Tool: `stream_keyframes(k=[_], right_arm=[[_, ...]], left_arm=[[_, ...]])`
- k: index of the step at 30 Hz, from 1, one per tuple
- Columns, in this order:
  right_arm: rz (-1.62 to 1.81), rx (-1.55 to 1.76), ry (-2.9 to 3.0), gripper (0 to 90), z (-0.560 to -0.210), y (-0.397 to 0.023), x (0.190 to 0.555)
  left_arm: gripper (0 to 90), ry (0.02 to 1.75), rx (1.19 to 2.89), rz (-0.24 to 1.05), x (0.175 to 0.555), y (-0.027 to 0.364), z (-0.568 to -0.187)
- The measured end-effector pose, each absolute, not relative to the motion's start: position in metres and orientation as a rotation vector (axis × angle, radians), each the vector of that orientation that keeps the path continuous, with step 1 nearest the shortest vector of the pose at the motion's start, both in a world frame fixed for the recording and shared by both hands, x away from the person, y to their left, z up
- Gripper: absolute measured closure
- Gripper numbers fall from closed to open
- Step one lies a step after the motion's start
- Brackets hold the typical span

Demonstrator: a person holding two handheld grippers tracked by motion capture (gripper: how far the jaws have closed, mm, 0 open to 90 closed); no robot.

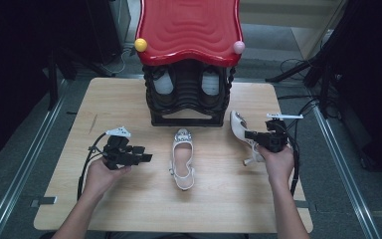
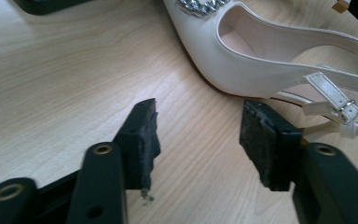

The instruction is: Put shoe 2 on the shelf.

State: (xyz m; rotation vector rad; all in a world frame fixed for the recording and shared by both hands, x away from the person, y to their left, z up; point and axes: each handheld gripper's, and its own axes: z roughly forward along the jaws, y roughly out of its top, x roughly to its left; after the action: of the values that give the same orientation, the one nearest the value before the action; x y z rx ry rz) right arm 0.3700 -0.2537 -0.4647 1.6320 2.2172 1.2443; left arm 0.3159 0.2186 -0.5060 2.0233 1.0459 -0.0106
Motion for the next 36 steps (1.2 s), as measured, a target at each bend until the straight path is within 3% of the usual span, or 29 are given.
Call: stream_keyframes(k=[6, 12, 24, 26, 36], right_arm=[[1.248, 1.587, 2.254, 88.0, -0.462, -0.24, 0.357], [1.236, 1.576, 2.262, 87.9, -0.46, -0.231, 0.348], [1.252, 1.554, 2.313, 88.0, -0.462, -0.217, 0.333], [1.248, 1.541, 2.332, 87.9, -0.465, -0.211, 0.334], [1.188, 1.489, 2.419, 87.9, -0.474, -0.179, 0.334]], left_arm=[[65.9, 1.005, 2.059, 0.053, 0.31, 0.212, -0.502], [69.3, 0.997, 2.033, 0.035, 0.309, 0.212, -0.502], [55.0, 0.998, 2.006, 0.105, 0.311, 0.216, -0.505], [49.4, 0.996, 2.025, 0.087, 0.311, 0.214, -0.504], [41.6, 0.992, 2.019, -0.098, 0.314, 0.207, -0.504]])
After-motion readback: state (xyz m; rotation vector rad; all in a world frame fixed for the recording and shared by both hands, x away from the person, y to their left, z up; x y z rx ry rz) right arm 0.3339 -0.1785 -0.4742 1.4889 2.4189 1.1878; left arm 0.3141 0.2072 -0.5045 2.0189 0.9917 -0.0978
